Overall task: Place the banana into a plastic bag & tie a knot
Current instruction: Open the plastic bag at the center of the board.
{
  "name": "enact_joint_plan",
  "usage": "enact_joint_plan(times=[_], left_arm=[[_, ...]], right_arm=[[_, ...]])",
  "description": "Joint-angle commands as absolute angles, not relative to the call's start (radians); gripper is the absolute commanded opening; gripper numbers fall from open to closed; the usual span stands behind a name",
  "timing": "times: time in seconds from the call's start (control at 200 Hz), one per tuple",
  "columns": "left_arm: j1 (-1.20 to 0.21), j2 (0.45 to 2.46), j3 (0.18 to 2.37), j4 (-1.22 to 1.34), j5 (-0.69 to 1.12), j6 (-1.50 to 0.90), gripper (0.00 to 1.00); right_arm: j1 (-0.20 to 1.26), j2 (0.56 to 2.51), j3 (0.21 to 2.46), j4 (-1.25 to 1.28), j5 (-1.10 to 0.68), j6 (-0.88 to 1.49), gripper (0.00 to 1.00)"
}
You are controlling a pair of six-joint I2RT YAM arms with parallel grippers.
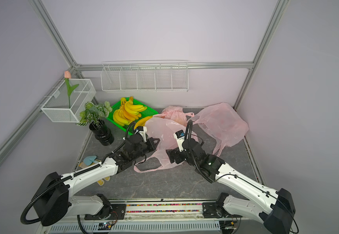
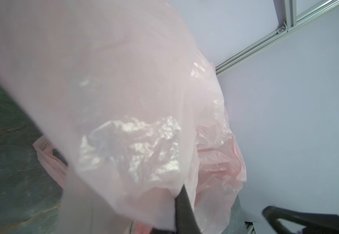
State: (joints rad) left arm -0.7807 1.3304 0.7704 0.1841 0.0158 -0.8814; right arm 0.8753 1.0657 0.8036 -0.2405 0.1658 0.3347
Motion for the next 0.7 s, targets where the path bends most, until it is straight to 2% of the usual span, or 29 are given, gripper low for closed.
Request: enact_joint_plan(times=[0.0,0.285,0.35,0.475,0.695], left_arm=[[-0.816,1.345,0.817,0.217,-0.002,-0.926,0.0],[-0.895,1.359,0.844,0.214,-0.037,-0.951,0.0],[-0.912,1.364,0.85,0.207,-0.05,-0.949,0.0],[-0.926,1.38,0.856,0.207,-0.054,-0.95,0.0],[-0.944,1.38,0.856,0.225,-0.055,-0.965,0.0]], right_arm=[[0.885,1.096,0.734,-0.153,0.125,0.387,0.95],[0.891,1.066,0.585,0.116,0.137,0.371,0.98],[0.892,1.059,0.582,0.132,0.129,0.359,1.0],[0.892,1.039,0.579,0.138,0.12,0.342,0.96],[0.892,1.055,0.571,0.114,0.216,0.301,0.97]])
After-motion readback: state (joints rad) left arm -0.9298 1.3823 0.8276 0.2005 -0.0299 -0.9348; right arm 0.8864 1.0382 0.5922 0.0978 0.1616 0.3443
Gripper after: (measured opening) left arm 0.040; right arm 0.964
